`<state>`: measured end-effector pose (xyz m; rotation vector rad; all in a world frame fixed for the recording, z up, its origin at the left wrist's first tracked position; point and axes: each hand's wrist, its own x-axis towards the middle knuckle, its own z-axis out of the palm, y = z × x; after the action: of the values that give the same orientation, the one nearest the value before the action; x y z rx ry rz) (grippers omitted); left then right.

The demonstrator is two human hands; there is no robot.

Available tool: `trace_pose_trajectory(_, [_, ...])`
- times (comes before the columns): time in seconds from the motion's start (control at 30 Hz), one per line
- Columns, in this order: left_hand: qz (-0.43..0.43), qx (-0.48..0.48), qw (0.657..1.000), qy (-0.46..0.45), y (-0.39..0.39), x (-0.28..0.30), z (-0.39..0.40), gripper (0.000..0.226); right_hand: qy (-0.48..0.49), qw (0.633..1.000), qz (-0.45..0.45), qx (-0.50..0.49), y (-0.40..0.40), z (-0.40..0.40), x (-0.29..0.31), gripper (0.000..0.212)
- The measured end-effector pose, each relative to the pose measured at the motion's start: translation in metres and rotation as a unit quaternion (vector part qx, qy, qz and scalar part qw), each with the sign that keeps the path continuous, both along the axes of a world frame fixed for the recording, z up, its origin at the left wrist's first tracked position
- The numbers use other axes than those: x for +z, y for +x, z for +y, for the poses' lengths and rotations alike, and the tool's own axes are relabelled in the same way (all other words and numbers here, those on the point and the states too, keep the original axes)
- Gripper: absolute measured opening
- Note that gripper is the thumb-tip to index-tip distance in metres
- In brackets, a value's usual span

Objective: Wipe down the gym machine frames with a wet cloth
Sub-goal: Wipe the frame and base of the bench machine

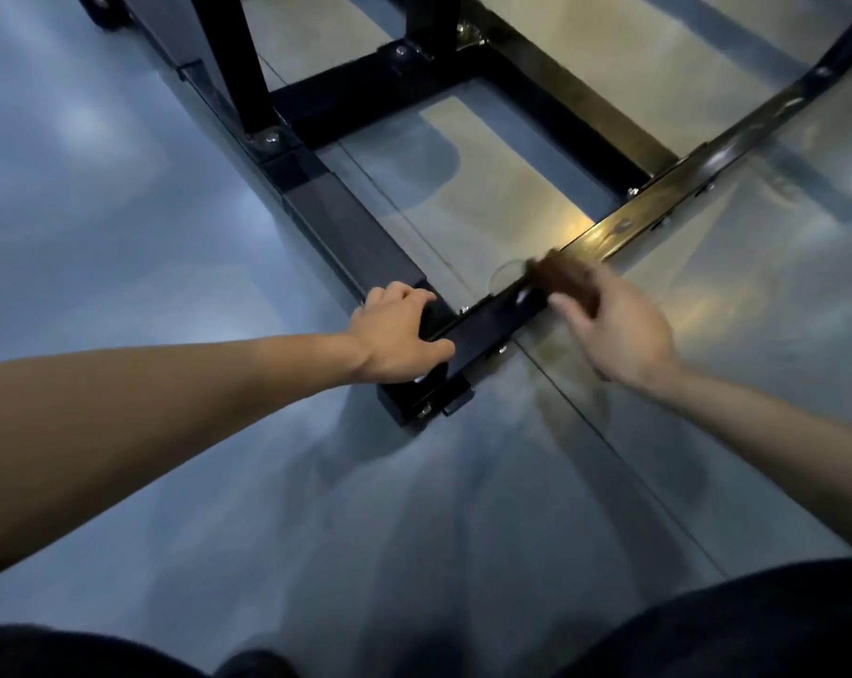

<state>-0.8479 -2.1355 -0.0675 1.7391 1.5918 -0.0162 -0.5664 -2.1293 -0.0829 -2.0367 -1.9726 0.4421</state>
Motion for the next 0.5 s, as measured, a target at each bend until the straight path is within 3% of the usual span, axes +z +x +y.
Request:
trace_pose_trajectory(0.07, [-0.034,0.054,0.997,-0.037,-0.001,-0.006,-0.006,0.079,-0.011,0.997,-0.023,-0.067,0.028,0.013,0.0,0.062])
trace_pose_trajectory(0.13, [-0.045,0.071,0.996,-0.031,-0.001,-0.012,-0.012,0.085,0.006,0.998,-0.038,-0.058,0.03,0.016,-0.001,0.06])
trace_pose_trajectory(0.27, [-0.007,-0.015,1.0,0.004,-0.004,-0.026,-0.017,0.104,0.017,0.989,-0.081,0.122,-0.022,-0.017,-0.015,0.06])
trace_pose_trajectory(0.4, [0.016,-0.06,0.997,0.036,-0.002,-0.034,-0.018,0.105,0.069,0.942,-0.127,0.303,-0.051,-0.051,-0.025,0.065])
trace_pose_trajectory(0.5, [0.039,-0.064,0.996,0.051,0.002,-0.032,-0.024,0.086,0.05,0.95,-0.146,0.271,-0.023,-0.023,-0.027,0.075])
